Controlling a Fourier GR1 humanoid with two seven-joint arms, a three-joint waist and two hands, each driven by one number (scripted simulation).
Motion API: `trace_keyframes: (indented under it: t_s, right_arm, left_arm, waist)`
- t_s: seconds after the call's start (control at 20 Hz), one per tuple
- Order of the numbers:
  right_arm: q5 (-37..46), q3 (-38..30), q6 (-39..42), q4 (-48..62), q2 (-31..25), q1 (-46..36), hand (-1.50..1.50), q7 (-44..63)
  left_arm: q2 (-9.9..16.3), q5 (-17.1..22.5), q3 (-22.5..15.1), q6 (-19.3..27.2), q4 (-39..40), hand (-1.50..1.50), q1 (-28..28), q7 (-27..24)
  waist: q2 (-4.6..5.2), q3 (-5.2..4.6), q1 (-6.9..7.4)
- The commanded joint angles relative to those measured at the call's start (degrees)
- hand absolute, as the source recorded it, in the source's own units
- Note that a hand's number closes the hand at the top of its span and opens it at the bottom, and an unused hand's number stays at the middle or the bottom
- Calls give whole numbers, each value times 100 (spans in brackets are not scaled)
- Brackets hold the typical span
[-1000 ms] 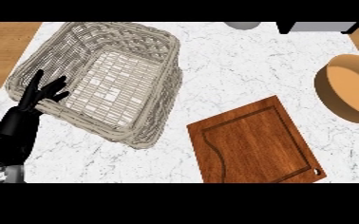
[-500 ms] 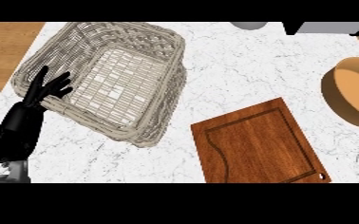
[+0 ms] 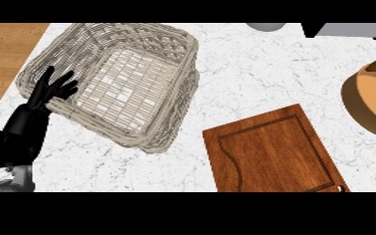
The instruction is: Pick the croissant from the cutting board and place it in the pot
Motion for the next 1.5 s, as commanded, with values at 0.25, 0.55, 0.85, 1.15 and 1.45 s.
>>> trace_keyframes:
  t_s: [0.25, 0.55, 0.85, 1.15, 1.45]
  right_arm:
    - [-277, -352, -195, 1567, 188, -758, -150, -903]
    - [-1293, -1336, -534, 1541, 321, -1114, -150, -1740]
    - [-1867, -1851, -49, 1852, -45, -1620, -150, -1492]
    - [-2342, -2168, 808, 2143, -242, -1101, -150, -1896]
    - [-2734, -2560, 1524, 2238, -811, -382, -150, -2286]
  left_arm:
    - [38, -292, -97, 46, 663, 0, 111, 381]
    - [3, -283, 0, 97, 635, 0, 378, 113]
    - [58, -216, 98, 29, 867, 0, 237, 210]
    - [174, -187, 197, -52, 612, 0, 566, 207]
    - [44, -307, 172, 78, 588, 0, 692, 82]
  waist:
    - [79, -81, -32]
    - [32, -75, -112]
    - [12, -96, -251]
    - [-35, -91, -299]
    - [-43, -90, -411]
